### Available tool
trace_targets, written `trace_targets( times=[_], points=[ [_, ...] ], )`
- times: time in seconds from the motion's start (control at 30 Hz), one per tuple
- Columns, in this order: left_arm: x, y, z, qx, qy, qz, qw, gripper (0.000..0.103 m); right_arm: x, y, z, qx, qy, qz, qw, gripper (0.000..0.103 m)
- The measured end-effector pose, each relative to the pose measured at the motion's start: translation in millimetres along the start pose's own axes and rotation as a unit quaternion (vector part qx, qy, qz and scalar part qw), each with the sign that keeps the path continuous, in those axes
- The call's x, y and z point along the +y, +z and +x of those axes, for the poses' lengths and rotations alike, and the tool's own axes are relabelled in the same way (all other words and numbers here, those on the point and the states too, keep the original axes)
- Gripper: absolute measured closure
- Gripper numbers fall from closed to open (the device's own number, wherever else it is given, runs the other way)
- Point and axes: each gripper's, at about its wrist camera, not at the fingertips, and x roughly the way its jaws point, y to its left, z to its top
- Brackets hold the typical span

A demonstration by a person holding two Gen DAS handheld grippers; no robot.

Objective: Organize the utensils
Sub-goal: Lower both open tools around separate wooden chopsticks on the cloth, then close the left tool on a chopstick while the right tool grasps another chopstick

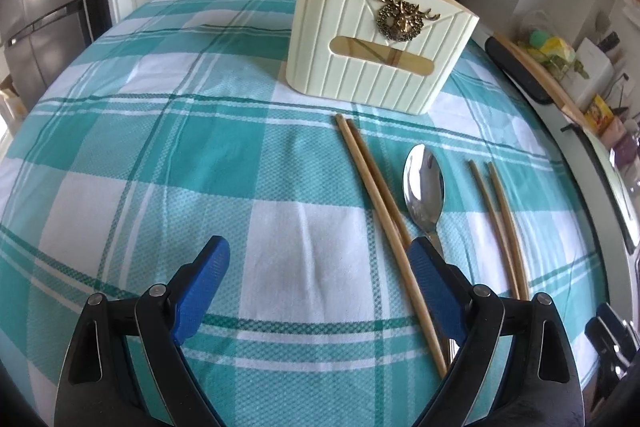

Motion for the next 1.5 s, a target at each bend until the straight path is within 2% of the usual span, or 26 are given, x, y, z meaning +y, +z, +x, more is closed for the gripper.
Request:
trace_targets(
  times=[0.1, 0.23, 0.37, 0.47, 0.53, 0.67, 0.73, 0.8, 0.9, 1.0, 1.07, 1.17, 1.23, 1.27, 1.3, 1.37, 1.4, 1.5],
  points=[
    [-10, -1, 12, 0.002, 0.014, 0.012, 0.9998, 0.011, 0, 0, -1, -0.001, 0.002, 0.001, 1.000, 0.052],
    [-21, -4, 26, 0.005, 0.051, 0.036, 0.9980, 0.010, -3, -2, 0, 0.002, 0.001, 0.005, 1.000, 0.052],
    [-23, -6, 28, -0.004, 0.064, 0.036, 0.9973, 0.005, -7, -4, 0, 0.004, -0.002, 0.010, 1.000, 0.052],
    [-23, -3, 35, 0.005, 0.081, 0.041, 0.9958, 0.005, -8, -1, 3, 0.007, -0.001, 0.007, 1.000, 0.052],
    [-22, -4, 35, 0.006, 0.078, 0.043, 0.9960, 0.007, -5, 4, 8, 0.007, 0.005, 0.001, 1.000, 0.052],
    [-21, -9, 26, 0.004, 0.065, 0.058, 0.9962, 0.022, 10, 18, 27, 0.018, 0.031, -0.020, 0.999, 0.055],
    [-21, -11, 22, 0.003, 0.060, 0.068, 0.9959, 0.030, 17, 24, 41, 0.027, 0.049, -0.028, 0.998, 0.068],
    [-22, -13, 19, 0.004, 0.051, 0.077, 0.9957, 0.042, 24, 30, 60, 0.044, 0.066, -0.034, 0.996, 0.077],
    [-23, -16, 15, 0.004, 0.044, 0.085, 0.9954, 0.052, 29, 34, 90, 0.078, 0.085, -0.031, 0.993, 0.087],
    [-20, -18, 12, 0.004, 0.039, 0.087, 0.9954, 0.054, 31, 41, 98, 0.085, 0.099, -0.029, 0.991, 0.087],
    [-17, -19, 11, 0.003, 0.037, 0.086, 0.9956, 0.054, 36, 44, 100, 0.099, 0.095, -0.042, 0.990, 0.087],
    [-18, -19, 12, -0.001, 0.040, 0.094, 0.9947, 0.053, 51, 44, 100, 0.108, 0.063, -0.092, 0.988, 0.087],
    [-21, -19, 12, -0.003, 0.043, 0.100, 0.9940, 0.055, 55, 47, 102, 0.108, 0.050, -0.102, 0.988, 0.087],
    [-22, -19, 13, -0.003, 0.040, 0.103, 0.9938, 0.062, 56, 49, 105, 0.107, 0.047, -0.104, 0.988, 0.087],
    [-23, -19, 12, -0.003, 0.034, 0.107, 0.9937, 0.075, 57, 52, 107, 0.103, 0.044, -0.102, 0.988, 0.089],
    [-26, -22, 9, -0.002, 0.027, 0.121, 0.9923, 0.092, 56, 56, 112, 0.095, 0.037, -0.096, 0.990, 0.095],
    [-28, -24, 8, -0.003, 0.029, 0.128, 0.9914, 0.096, 55, 56, 112, 0.095, 0.036, -0.092, 0.991, 0.095],
    [-22, -30, 1, -0.002, 0.029, 0.130, 0.9911, 0.098, 52, 50, 105, 0.095, 0.037, -0.089, 0.991, 0.097]
  ],
)
